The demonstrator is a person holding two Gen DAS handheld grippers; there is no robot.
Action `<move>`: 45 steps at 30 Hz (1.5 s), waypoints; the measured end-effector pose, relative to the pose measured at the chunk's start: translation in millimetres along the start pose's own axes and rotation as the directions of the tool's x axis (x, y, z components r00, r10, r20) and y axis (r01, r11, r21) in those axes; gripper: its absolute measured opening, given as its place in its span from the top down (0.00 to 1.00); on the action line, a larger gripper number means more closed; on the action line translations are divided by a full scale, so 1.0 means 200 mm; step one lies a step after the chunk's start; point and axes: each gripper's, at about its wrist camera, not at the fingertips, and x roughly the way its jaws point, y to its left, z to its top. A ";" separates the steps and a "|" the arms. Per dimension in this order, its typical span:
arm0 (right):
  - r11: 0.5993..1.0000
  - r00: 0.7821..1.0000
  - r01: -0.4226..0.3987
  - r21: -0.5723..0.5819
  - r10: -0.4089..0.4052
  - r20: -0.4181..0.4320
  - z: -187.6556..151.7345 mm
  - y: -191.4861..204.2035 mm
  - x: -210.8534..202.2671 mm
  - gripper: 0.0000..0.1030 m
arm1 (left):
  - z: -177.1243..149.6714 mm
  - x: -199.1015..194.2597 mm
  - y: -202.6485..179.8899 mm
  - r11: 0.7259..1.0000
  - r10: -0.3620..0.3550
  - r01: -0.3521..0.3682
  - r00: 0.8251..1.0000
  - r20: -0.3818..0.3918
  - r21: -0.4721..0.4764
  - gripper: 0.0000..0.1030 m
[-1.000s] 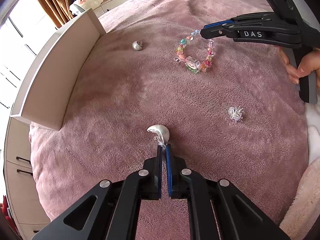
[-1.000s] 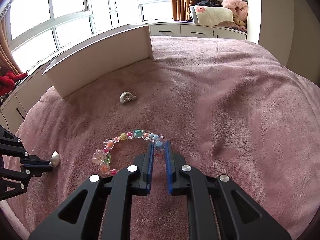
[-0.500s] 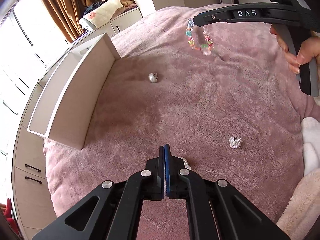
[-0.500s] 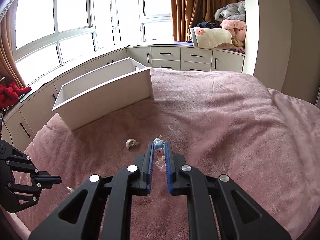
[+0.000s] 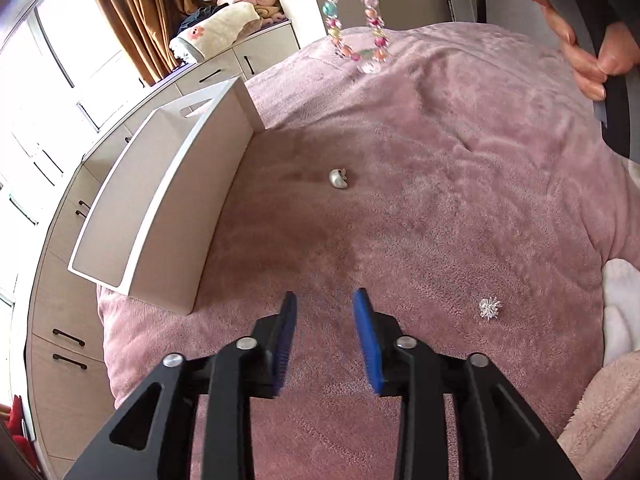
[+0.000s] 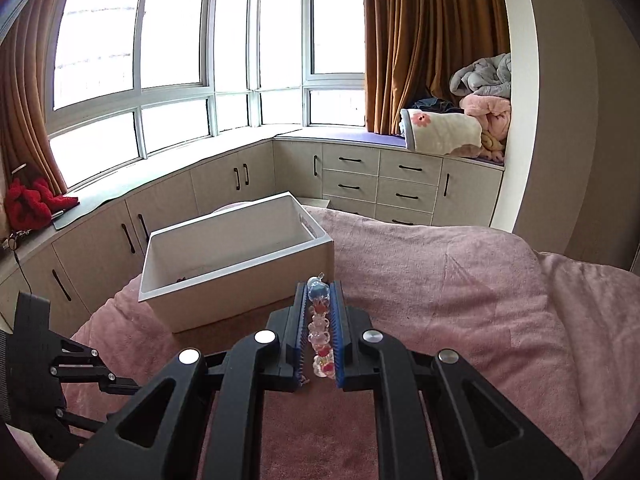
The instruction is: Organize jewelry
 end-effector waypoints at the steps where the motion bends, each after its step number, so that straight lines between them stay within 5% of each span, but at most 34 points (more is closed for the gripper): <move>1: 1.000 1.000 -0.002 0.003 0.002 -0.003 -0.01 0.00 0.00 0.88 | -0.01 0.02 -0.02 1.000 -0.008 0.008 1.000 -0.001 0.010 0.54; 14: 1.000 0.997 0.010 0.019 -0.009 -0.071 -0.18 -0.08 0.05 0.88 | -0.06 0.29 -0.21 0.993 -0.097 0.103 0.988 -0.120 0.050 0.54; 18: 0.999 0.996 0.009 0.040 -0.005 -0.092 -0.23 -0.12 0.09 0.88 | -0.08 0.32 -0.21 0.989 -0.140 0.146 0.979 -0.151 0.030 0.69; 22: 0.999 0.995 0.005 0.049 0.000 -0.101 -0.26 -0.12 0.09 0.88 | -0.09 0.32 -0.19 0.987 -0.160 0.163 0.975 -0.151 0.002 0.69; 45: 0.999 1.000 -0.012 -0.037 0.010 -0.028 0.01 -0.04 0.01 0.88 | 0.09 0.06 0.09 0.999 -0.027 0.026 0.999 -0.042 -0.027 0.69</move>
